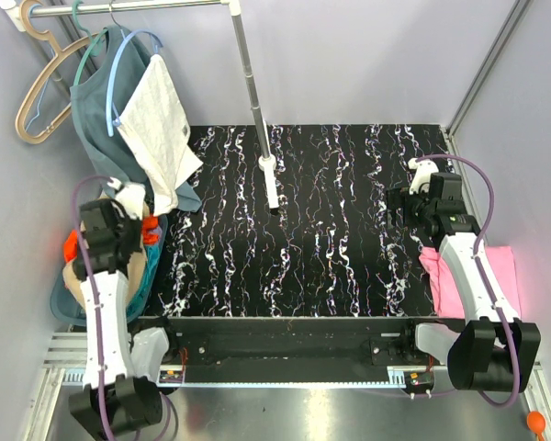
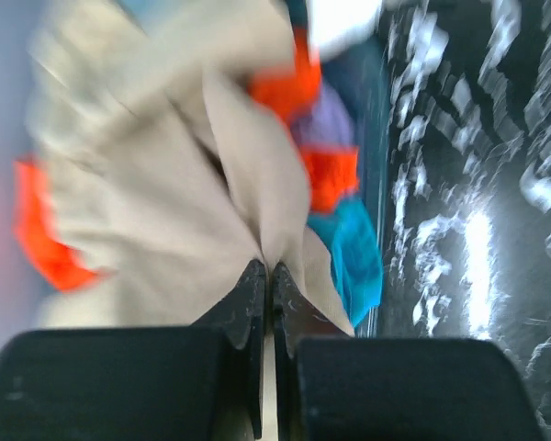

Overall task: Fold and stack the t-shirts
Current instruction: Grab the tshirt from the pile, then move the tshirt to the center of the board

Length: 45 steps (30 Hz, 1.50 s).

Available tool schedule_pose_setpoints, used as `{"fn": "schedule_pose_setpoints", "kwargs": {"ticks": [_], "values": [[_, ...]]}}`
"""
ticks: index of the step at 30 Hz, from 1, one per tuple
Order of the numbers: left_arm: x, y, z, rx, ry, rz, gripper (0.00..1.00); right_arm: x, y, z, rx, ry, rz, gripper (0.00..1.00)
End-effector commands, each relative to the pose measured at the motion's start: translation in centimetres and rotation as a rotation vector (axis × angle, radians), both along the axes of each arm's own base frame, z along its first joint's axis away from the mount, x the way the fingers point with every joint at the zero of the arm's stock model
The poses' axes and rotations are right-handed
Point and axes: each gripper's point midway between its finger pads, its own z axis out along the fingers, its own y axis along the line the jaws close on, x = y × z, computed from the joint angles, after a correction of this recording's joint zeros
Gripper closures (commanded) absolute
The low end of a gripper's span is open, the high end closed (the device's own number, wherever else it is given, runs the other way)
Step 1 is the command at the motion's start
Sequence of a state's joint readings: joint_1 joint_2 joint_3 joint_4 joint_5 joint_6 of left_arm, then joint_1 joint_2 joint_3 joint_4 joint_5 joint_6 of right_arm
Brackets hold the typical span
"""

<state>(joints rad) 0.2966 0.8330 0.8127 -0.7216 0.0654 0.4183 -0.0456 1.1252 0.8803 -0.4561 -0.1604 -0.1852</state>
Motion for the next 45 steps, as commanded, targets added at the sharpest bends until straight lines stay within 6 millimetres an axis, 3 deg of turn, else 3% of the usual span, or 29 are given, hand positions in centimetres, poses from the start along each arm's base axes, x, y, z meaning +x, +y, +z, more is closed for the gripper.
{"fn": "schedule_pose_setpoints", "kwargs": {"ticks": [1,2,10,11,13,14,15,17,18,20,23,24,30,38,42,44,45], "values": [[1.2,-3.1,9.9,-0.048,-0.26,-0.147,1.0,0.3,0.6,-0.1,0.01,0.001,0.03,0.0],[1.1,-3.5,11.6,-0.051,-0.287,-0.16,1.0,0.3,0.6,-0.2,0.011,0.006,0.03,0.0],[1.0,-9.1,18.3,-0.22,-0.397,-0.408,1.0,0.4,0.3,-0.8,0.003,0.028,0.02,0.0],[0.7,-9.8,20.3,-0.227,-0.428,-0.443,1.0,0.4,0.3,-0.9,0.002,0.029,0.018,0.0],[1.1,-11.4,22.0,-0.297,-0.436,-0.519,1.0,0.5,0.2,-1.2,0.0,0.039,0.012,0.0],[0.9,-12.0,24.3,-0.302,-0.48,-0.552,1.0,0.5,0.2,-1.2,0.001,0.042,0.01,0.0],[1.5,-12.4,24.8,-0.337,-0.472,-0.575,1.0,0.6,0.2,-1.3,0.001,0.044,0.007,0.0],[0.7,-14.8,27.9,-0.419,-0.505,-0.677,1.0,0.6,0.1,-1.3,0.0,0.048,0.0,0.0],[1.5,-15.4,28.1,-0.467,-0.483,-0.706,1.0,0.7,0.0,-1.4,0.002,0.052,-0.005,0.0],[1.1,-17.8,30.2,-0.542,-0.481,-0.798,1.0,0.8,0.0,-1.3,0.006,0.051,-0.013,0.0],[2.5,-20.4,30.3,-0.584,-0.429,-0.853,1.0,1.1,0.1,-0.9,0.021,0.051,-0.025,0.0],[2.6,-22.1,29.8,-0.595,-0.398,-0.9,1.0,1.1,0.1,-0.7,0.027,0.049,-0.032,0.0],[4.8,-26.8,27.7,-0.557,-0.328,-0.961,1.0,1.4,0.6,0.9,0.057,0.009,-0.026,0.0],[5.4,-30.8,26.8,-0.536,-0.278,-1.053,1.0,1.6,0.6,-0.5,0.053,0.051,-0.025,0.0],[4.9,-32.6,24.2,-0.482,-0.223,-1.089,1.0,1.8,0.9,-0.8,0.056,0.06,-0.015,0.0],[4.6,-32.7,21.4,-0.458,-0.162,-1.091,1.0,1.8,1.3,-1.0,0.061,0.071,0.002,0.0],[4.8,-32.8,18.8,-0.425,-0.118,-1.083,1.0,1.8,1.5,-1.1,0.055,0.073,0.011,0.0]]}}
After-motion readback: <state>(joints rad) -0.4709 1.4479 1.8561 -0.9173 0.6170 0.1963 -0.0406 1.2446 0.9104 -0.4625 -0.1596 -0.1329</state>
